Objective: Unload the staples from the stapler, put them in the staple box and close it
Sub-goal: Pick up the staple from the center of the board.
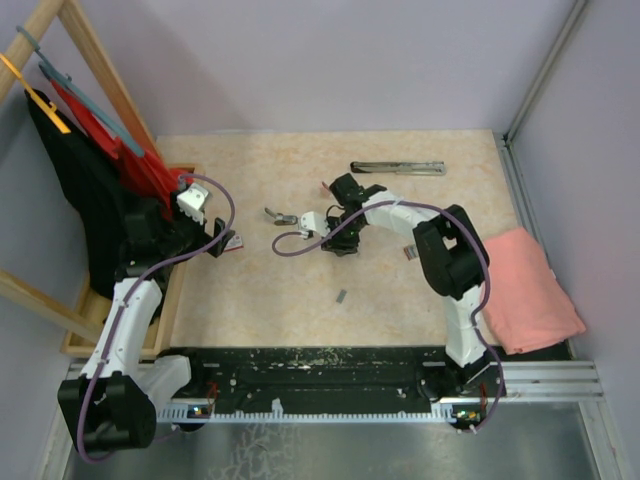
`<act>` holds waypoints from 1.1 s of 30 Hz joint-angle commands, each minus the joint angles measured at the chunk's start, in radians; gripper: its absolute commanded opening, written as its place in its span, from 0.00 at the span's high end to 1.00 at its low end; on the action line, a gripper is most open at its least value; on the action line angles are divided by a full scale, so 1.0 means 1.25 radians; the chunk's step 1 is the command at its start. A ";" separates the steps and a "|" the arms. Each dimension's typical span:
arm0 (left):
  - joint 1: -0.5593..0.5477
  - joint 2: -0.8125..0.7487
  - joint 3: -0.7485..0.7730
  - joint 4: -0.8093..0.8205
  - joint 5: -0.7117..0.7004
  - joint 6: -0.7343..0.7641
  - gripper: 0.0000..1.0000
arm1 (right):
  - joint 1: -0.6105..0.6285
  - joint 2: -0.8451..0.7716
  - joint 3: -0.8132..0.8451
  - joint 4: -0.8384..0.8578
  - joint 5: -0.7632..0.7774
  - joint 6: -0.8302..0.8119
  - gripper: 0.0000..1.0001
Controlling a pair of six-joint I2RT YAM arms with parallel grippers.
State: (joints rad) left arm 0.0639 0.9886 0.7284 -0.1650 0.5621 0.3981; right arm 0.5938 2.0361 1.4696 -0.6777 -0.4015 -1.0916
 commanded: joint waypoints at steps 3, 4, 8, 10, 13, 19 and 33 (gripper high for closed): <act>0.007 0.002 0.014 -0.003 0.017 0.004 0.01 | 0.015 0.010 0.040 -0.011 -0.019 -0.017 0.60; 0.007 0.002 0.013 -0.003 0.018 0.003 0.01 | 0.016 0.011 0.039 -0.011 -0.019 -0.016 0.61; 0.007 0.003 0.015 -0.004 0.017 0.004 0.01 | 0.018 0.017 0.041 -0.015 -0.015 -0.016 0.67; 0.007 0.002 0.014 -0.003 0.017 0.005 0.01 | 0.018 0.017 0.040 -0.016 -0.014 -0.016 0.71; 0.007 0.003 0.014 -0.003 0.017 0.004 0.01 | 0.018 0.015 0.039 -0.018 -0.008 -0.013 0.74; 0.007 0.002 0.014 -0.004 0.017 0.004 0.01 | 0.019 -0.005 0.021 0.006 0.004 0.006 0.81; 0.007 0.001 0.014 -0.004 0.020 0.004 0.01 | 0.013 -0.061 -0.006 0.058 0.043 0.059 0.81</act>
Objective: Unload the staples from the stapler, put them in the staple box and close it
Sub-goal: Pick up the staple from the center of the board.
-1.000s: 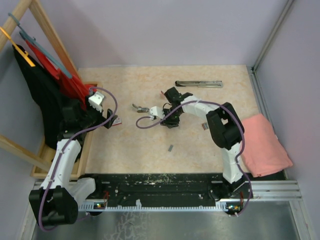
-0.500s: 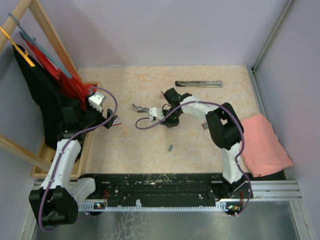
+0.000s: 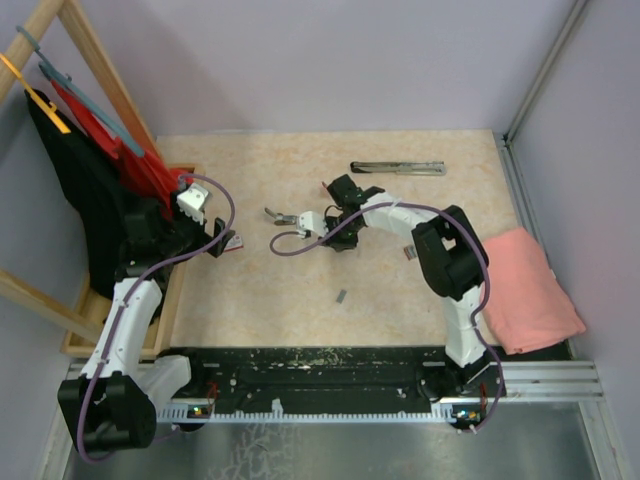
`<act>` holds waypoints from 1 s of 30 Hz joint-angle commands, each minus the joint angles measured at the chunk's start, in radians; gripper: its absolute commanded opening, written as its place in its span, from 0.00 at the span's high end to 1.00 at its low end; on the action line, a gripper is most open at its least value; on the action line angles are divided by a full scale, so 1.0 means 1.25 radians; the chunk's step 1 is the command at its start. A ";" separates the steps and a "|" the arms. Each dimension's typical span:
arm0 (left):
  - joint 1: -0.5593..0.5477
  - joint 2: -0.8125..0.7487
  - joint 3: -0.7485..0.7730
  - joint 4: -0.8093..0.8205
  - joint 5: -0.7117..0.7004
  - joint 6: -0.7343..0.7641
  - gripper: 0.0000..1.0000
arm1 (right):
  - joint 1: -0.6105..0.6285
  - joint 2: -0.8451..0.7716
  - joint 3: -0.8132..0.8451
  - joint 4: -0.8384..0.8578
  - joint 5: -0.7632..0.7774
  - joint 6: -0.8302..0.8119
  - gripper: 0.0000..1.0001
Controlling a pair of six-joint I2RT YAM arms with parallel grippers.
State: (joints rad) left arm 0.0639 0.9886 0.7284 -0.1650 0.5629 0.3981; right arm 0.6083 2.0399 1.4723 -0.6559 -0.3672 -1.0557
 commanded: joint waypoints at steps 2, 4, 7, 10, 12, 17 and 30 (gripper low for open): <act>0.007 0.001 0.015 -0.004 0.019 0.004 0.01 | -0.003 -0.084 -0.017 0.048 0.016 0.043 0.81; 0.008 0.000 0.014 -0.004 0.019 0.004 0.01 | -0.010 -0.104 -0.030 0.061 0.016 0.059 0.81; 0.007 -0.001 0.014 -0.004 0.019 0.004 0.01 | -0.023 -0.135 -0.053 0.082 0.020 0.088 0.81; 0.007 -0.002 0.015 -0.004 0.020 0.003 0.01 | -0.040 -0.169 -0.083 0.105 0.019 0.119 0.81; 0.007 -0.002 0.015 -0.006 0.020 0.003 0.01 | -0.057 -0.194 -0.103 0.118 0.021 0.148 0.81; 0.007 -0.004 0.014 -0.005 0.021 0.003 0.01 | -0.119 -0.265 -0.164 0.135 0.008 0.218 0.81; 0.008 -0.008 0.016 -0.008 0.026 0.003 0.01 | -0.284 -0.429 -0.363 0.214 0.060 0.311 0.80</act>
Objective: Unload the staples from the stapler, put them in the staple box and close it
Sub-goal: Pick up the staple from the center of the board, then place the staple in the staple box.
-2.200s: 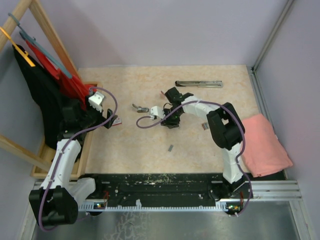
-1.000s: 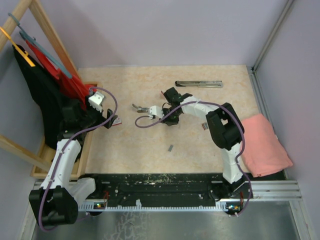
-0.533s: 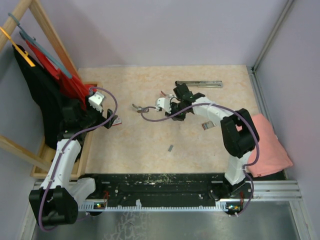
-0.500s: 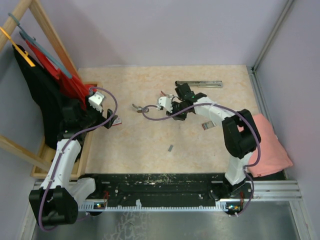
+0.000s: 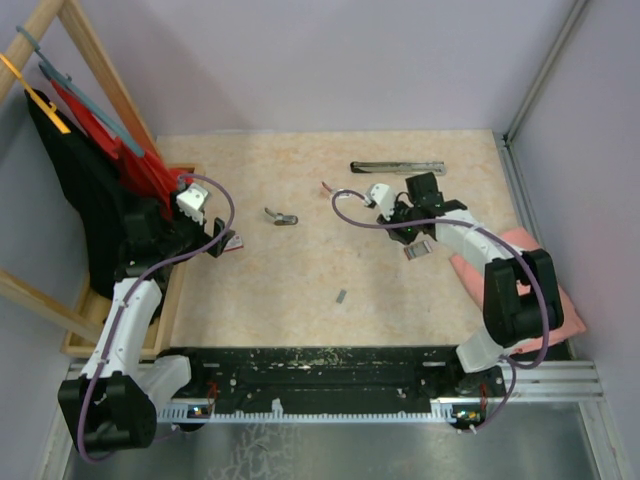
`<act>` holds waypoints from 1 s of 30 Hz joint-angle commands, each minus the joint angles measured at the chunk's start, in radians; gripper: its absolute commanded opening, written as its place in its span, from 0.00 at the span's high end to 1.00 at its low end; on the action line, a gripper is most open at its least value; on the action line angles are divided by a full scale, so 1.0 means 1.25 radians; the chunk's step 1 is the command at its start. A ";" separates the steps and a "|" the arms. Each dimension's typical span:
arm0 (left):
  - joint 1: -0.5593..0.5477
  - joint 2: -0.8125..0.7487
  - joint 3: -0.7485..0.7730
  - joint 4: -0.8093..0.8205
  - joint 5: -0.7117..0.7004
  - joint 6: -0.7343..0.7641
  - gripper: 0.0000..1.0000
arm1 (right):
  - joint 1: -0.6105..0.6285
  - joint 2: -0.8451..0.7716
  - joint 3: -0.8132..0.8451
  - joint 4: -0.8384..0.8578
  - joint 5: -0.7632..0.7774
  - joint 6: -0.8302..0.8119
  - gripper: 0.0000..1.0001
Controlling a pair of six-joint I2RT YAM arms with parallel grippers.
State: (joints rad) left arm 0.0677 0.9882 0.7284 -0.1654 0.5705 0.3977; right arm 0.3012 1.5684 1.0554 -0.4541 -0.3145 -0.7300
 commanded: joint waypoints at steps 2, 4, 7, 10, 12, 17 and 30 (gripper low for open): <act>0.005 -0.007 0.016 -0.008 0.019 0.003 0.01 | -0.058 -0.065 -0.050 0.058 0.028 0.067 0.80; 0.005 -0.007 0.017 -0.008 0.019 0.003 0.01 | -0.075 -0.077 -0.069 0.065 0.036 0.085 0.80; 0.005 -0.008 0.017 -0.008 0.019 0.002 0.01 | -0.089 -0.095 -0.098 0.081 0.059 0.112 0.80; 0.006 -0.006 0.017 -0.008 0.020 0.002 0.01 | -0.098 -0.103 -0.119 0.096 0.088 0.135 0.80; 0.006 -0.006 0.017 -0.008 0.020 0.001 0.01 | -0.106 -0.103 -0.128 0.103 0.096 0.145 0.80; 0.005 -0.004 0.017 -0.008 0.021 0.002 0.01 | -0.122 -0.087 -0.135 0.125 0.116 0.165 0.80; 0.007 -0.001 0.018 -0.008 0.019 0.002 0.01 | -0.148 -0.028 -0.128 0.149 0.099 0.195 0.80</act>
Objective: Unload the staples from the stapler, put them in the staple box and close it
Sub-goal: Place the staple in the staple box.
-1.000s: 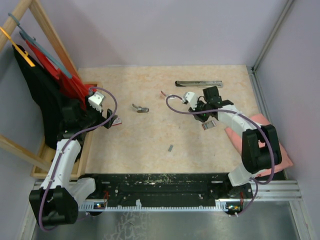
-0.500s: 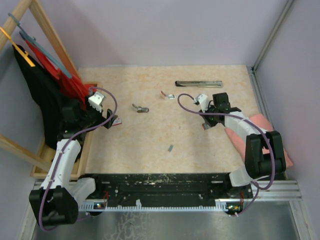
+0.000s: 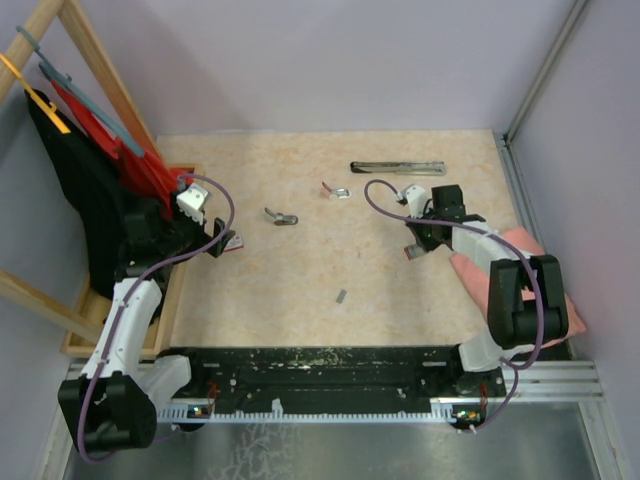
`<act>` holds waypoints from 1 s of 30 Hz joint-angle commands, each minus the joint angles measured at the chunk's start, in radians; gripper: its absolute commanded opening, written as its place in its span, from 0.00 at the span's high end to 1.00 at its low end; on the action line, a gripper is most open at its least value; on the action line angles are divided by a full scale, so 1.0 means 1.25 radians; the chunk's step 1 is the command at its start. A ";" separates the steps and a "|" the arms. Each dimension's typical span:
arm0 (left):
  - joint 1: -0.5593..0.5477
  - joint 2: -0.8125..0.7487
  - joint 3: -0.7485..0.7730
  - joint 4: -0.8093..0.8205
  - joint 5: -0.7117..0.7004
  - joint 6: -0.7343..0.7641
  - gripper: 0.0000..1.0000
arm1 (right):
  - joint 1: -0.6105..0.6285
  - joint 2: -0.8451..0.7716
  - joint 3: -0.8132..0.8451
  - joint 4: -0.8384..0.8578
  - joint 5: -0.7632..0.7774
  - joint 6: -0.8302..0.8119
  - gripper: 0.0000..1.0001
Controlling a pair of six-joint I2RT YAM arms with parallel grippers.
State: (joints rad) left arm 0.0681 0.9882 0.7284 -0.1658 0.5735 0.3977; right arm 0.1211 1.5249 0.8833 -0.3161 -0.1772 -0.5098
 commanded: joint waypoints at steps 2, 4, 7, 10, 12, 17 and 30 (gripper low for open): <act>0.006 -0.001 0.017 -0.007 0.016 0.003 0.01 | -0.004 0.013 0.007 0.040 -0.018 0.023 0.80; 0.006 -0.001 0.017 -0.007 0.016 0.002 0.01 | -0.004 0.019 0.003 0.042 -0.023 0.026 0.80; 0.006 -0.001 0.017 -0.007 0.016 0.003 0.01 | -0.005 0.026 -0.001 0.043 -0.031 0.030 0.79; 0.007 -0.001 0.017 -0.007 0.017 0.003 0.01 | -0.004 0.033 0.000 0.042 -0.035 0.032 0.79; 0.007 -0.001 0.017 -0.008 0.017 0.003 0.01 | -0.004 0.038 0.000 0.046 -0.030 0.035 0.79; 0.008 -0.004 0.017 -0.008 0.017 0.003 0.01 | -0.004 0.045 0.002 0.037 -0.044 0.038 0.79; 0.011 -0.004 0.017 -0.007 0.019 0.003 0.01 | -0.004 0.045 0.001 0.015 -0.055 0.042 0.78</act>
State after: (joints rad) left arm 0.0746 0.9882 0.7284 -0.1658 0.5774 0.3977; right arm 0.1211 1.5852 0.8829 -0.3004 -0.2192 -0.4675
